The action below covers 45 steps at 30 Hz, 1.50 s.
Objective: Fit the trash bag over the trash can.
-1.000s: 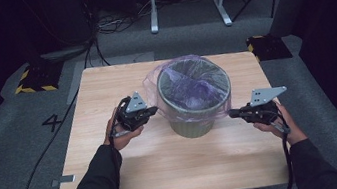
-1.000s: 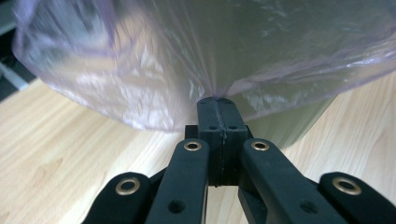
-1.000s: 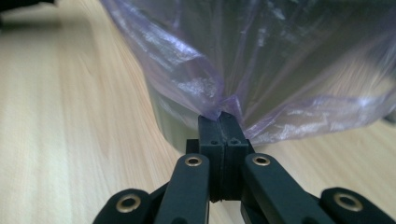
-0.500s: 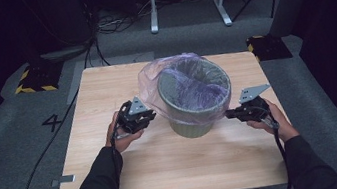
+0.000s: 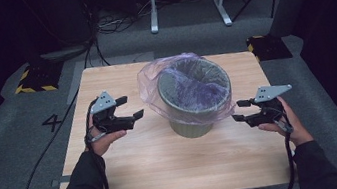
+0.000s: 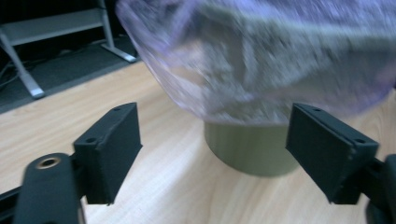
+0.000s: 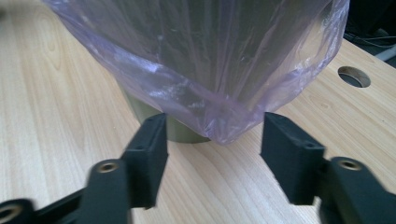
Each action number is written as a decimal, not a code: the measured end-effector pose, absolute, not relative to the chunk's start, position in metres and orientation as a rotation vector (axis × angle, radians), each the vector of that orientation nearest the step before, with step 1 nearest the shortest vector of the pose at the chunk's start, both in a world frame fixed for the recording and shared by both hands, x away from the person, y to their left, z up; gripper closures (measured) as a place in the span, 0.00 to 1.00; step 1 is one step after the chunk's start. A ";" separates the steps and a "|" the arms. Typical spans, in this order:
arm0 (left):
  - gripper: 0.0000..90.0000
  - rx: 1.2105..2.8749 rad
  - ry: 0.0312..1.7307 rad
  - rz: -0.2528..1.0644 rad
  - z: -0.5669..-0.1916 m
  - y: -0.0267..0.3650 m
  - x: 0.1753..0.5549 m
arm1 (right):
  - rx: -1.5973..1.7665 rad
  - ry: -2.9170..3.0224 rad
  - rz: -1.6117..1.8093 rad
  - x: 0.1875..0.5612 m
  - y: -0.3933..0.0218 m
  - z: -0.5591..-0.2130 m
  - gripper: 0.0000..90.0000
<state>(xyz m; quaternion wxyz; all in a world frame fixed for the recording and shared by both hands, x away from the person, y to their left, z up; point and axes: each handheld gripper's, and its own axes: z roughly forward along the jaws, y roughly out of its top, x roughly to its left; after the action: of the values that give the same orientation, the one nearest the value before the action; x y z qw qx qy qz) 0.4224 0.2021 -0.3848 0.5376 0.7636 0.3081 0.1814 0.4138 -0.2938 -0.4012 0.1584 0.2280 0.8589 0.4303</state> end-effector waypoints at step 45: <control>1.00 2.091 0.768 0.318 -0.432 0.105 0.513 | 0.610 2.449 1.219 0.425 -0.256 -0.414 1.00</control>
<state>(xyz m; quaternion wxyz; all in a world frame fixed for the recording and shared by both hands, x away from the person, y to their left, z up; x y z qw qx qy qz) 0.5128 0.1051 -0.4319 0.4310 0.8386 0.3079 0.1274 0.4245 -0.2562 -0.4135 0.1685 0.2145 0.8613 0.4286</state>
